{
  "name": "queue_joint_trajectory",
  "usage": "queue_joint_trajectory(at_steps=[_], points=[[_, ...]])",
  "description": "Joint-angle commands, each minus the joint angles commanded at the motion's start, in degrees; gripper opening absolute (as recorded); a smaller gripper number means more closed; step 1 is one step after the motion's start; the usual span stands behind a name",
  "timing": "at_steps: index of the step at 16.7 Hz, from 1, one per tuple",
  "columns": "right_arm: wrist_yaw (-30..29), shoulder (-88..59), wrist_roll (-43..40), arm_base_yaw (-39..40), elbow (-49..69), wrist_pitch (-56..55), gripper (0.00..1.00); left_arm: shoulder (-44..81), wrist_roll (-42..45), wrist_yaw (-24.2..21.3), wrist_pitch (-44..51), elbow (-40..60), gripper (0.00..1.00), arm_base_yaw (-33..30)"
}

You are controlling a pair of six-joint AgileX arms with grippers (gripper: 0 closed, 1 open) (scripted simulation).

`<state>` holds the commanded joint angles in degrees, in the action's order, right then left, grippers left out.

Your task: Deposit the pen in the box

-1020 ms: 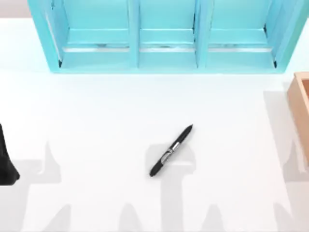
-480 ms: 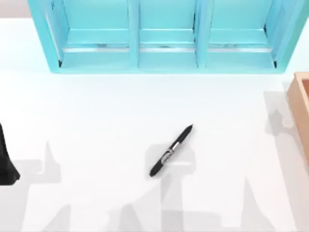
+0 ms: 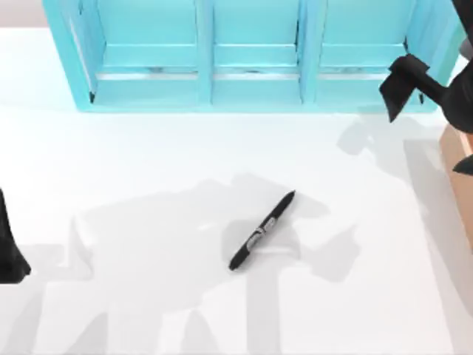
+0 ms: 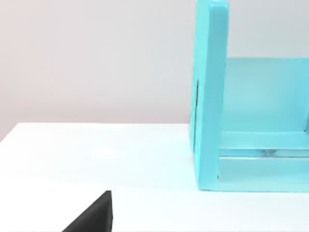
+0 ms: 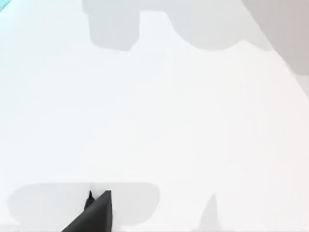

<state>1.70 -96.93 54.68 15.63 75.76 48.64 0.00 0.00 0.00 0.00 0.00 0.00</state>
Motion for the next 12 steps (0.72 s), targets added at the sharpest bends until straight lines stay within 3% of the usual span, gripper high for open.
queue_joint_trajectory(at_steps=[6,12], points=[[-0.65,-21.47,14.26,12.54,21.28,14.24,1.0,0.0,0.0,0.0,0.0,0.0,1.0,0.0],[-1.3,-31.73,21.39,22.28,33.97,21.0,1.0,0.0,0.0,0.0,0.0,0.0,1.0,0.0]])
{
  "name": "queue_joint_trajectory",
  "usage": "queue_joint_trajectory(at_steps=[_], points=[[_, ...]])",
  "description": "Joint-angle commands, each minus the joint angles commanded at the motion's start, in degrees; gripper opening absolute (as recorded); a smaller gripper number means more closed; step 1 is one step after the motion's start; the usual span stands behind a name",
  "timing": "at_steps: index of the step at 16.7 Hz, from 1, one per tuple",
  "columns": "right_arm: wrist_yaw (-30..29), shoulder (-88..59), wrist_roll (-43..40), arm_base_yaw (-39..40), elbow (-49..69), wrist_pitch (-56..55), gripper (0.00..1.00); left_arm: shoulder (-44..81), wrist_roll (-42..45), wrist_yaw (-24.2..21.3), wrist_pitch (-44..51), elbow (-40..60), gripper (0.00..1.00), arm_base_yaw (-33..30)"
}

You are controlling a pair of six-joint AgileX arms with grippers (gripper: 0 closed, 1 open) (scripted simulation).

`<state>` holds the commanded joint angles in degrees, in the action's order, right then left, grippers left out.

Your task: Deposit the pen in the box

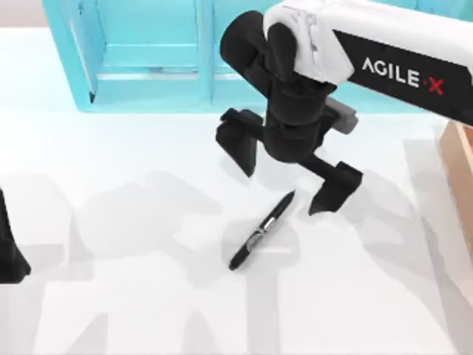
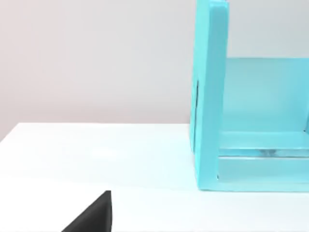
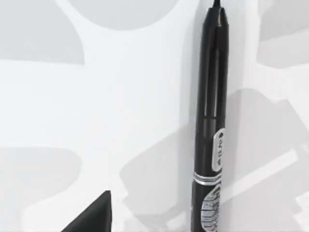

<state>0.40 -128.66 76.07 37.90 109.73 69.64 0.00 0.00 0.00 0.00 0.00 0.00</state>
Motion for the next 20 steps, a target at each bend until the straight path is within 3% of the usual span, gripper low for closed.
queue_joint_trajectory(at_steps=[9,16,20], points=[[-0.1,-0.89,0.65,1.18,0.71,-0.37,1.0,0.0,0.0,0.0,0.0,0.0,1.0,0.0],[-0.18,-6.14,0.92,1.47,-8.61,-15.36,1.0,0.0,0.0,0.0,0.0,0.0,1.0,0.0],[-0.2,-7.21,1.01,1.54,-10.48,-17.93,1.0,0.0,0.0,0.0,0.0,0.0,1.0,0.0]])
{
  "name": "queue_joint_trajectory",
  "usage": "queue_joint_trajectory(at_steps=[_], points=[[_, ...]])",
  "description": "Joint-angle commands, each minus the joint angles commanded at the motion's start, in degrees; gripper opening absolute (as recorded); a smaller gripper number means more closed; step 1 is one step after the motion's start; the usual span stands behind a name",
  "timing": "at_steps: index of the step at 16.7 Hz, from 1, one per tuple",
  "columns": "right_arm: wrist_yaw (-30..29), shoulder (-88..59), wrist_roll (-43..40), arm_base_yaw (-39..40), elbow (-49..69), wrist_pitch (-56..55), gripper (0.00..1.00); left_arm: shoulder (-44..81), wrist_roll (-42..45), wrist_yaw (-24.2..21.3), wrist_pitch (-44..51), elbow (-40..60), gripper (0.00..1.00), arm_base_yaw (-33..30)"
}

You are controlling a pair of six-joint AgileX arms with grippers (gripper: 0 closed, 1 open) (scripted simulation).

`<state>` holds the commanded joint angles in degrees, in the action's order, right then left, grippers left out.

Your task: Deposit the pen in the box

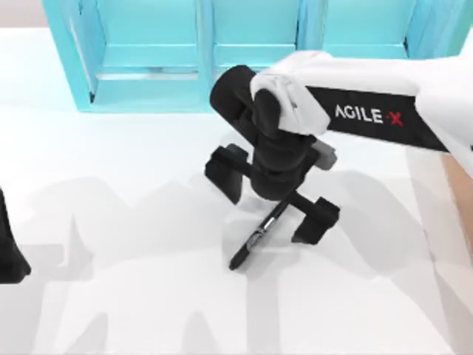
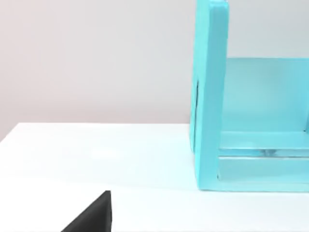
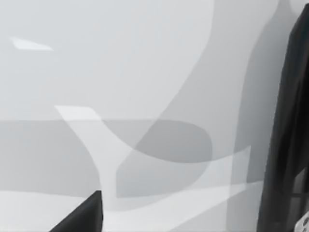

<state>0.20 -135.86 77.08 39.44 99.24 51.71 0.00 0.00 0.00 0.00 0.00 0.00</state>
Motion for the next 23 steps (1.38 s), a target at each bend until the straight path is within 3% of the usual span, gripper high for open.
queue_joint_trajectory(at_steps=[2,15,23], points=[[0.0,0.0,0.0,0.0,0.0,0.0,1.0,0.0,0.0,0.0,0.0,0.0,1.0,0.0],[0.0,0.0,0.0,0.0,0.0,0.0,0.02,0.0,0.0,0.0,0.0,0.0,1.0,0.0],[0.0,0.0,0.0,0.0,0.0,0.0,0.0,0.0,0.0,0.0,0.0,0.0,1.0,0.0]])
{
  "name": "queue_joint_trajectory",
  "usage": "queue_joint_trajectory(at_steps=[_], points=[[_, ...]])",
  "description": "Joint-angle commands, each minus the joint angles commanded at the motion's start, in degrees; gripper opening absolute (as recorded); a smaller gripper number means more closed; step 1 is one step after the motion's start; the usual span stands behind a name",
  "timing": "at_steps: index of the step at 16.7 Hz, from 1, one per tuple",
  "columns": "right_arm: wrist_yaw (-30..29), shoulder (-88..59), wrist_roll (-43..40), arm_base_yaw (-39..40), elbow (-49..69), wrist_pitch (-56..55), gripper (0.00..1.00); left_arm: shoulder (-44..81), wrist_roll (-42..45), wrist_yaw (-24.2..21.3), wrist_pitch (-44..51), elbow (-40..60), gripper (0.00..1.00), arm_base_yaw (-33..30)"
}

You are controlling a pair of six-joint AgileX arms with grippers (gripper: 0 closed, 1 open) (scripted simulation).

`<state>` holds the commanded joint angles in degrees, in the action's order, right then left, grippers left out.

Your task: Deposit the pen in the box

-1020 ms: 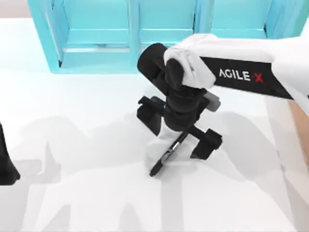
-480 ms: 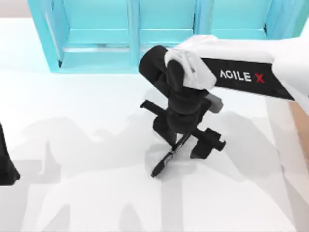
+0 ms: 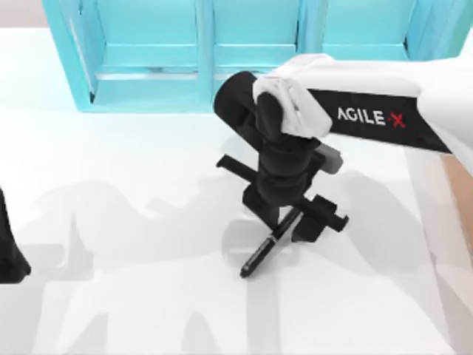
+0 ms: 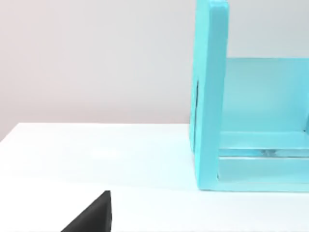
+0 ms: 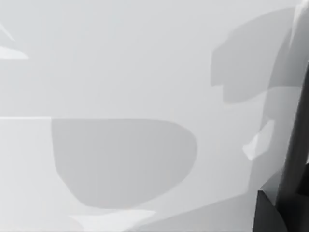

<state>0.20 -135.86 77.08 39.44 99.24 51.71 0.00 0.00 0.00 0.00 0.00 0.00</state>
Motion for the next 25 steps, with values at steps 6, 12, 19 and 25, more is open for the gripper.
queue_joint_trajectory(at_steps=[6,12,19,25], points=[[-0.87,4.74,-1.82,-0.14,3.93,9.01,0.0,0.0,0.0,0.0,0.0,0.0,1.0,0.0],[-0.86,5.48,-1.84,-0.21,9.38,17.38,0.0,0.0,0.0,0.0,0.0,0.0,1.0,0.0],[-0.84,8.08,-2.21,-0.41,15.99,24.77,0.0,0.0,0.0,0.0,0.0,0.0,1.0,0.0],[-0.88,7.92,-2.27,-0.91,15.86,24.62,0.0,0.0,0.0,0.0,0.0,0.0,1.0,0.0]])
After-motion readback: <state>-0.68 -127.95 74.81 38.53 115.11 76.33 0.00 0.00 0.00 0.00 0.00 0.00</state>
